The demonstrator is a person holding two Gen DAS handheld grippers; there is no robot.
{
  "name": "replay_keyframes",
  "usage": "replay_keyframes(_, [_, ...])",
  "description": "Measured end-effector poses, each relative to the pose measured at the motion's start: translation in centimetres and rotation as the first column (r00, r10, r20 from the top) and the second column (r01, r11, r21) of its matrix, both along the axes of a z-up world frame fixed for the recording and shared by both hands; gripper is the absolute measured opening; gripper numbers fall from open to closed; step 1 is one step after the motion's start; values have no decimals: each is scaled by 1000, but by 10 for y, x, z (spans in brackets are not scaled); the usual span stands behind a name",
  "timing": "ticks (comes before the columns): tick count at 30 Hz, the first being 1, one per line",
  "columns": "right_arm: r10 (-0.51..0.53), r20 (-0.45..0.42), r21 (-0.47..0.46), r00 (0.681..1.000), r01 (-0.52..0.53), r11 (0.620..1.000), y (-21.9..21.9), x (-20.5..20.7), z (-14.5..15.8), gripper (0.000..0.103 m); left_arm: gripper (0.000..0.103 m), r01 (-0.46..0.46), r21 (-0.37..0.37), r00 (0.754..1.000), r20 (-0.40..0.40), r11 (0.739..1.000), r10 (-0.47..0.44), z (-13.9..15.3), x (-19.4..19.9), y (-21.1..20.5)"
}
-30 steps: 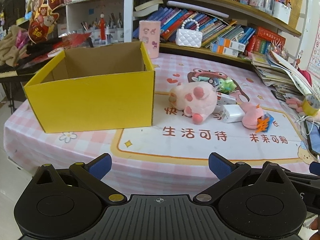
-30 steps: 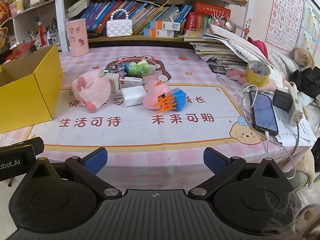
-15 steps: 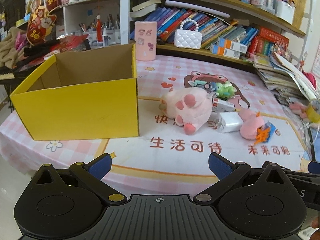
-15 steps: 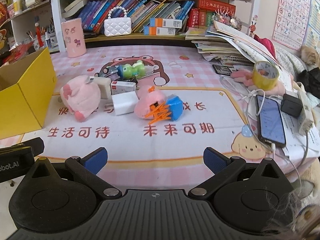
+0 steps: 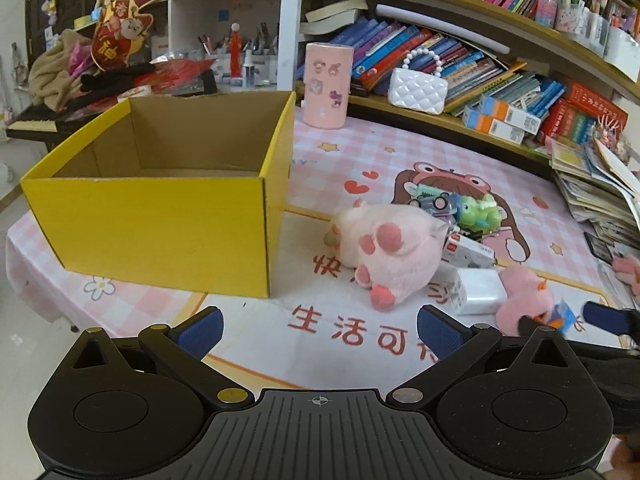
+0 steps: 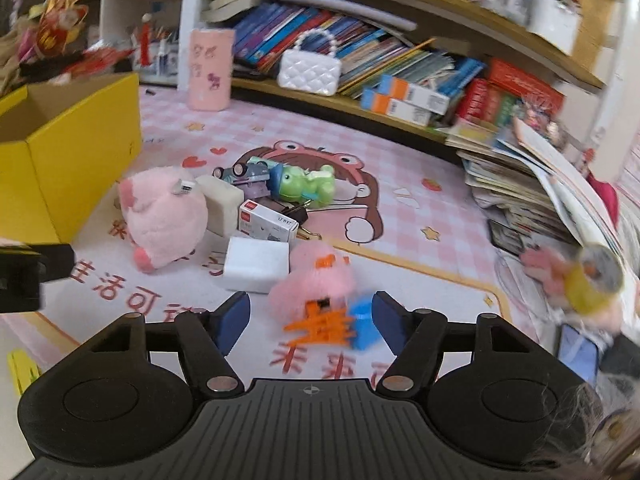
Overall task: Organize objects
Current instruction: 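Lower the right gripper onto the pink chick plush and close it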
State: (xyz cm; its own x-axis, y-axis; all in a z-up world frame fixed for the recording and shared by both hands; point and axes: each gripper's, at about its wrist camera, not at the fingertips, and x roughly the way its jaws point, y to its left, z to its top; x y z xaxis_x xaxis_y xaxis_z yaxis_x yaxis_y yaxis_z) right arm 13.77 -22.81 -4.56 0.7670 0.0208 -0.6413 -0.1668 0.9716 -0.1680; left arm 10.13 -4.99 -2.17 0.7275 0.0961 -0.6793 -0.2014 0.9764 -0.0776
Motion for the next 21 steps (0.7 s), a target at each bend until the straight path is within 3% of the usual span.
replay_keyframes(3, [37,-47,-2,998,-37,999,-4,22,-13,58,103,-9,10,1000,13,1000,9,4,5,-6])
replay_keyframes(6, [73,-36,-46,997,-74,996,-4,36,-19,58,103,-2,24,999,36,1000,1,9,8,-13])
replay_keyframes(9, [106,-69,-37,992,-109,993,-10,52,-26,62,103,21,31,998,61,999,-23,13,13,-20])
replay_keyframes(11, [131,-103,-32,986,-135,990,-13,61,-33,59,103,37,24,997,70,999,-39,14,20,-25])
replay_keyframes(17, [82,-58,145,995,-73,987,-39,66,-20,56,103,-18,-29,999,39,999,19,8,54,-33])
replay_keyframes(21, [44,12,200,999,-45,979,-54,58,0,56,103,-21,20,999,25,1000,20,-2,80,-42])
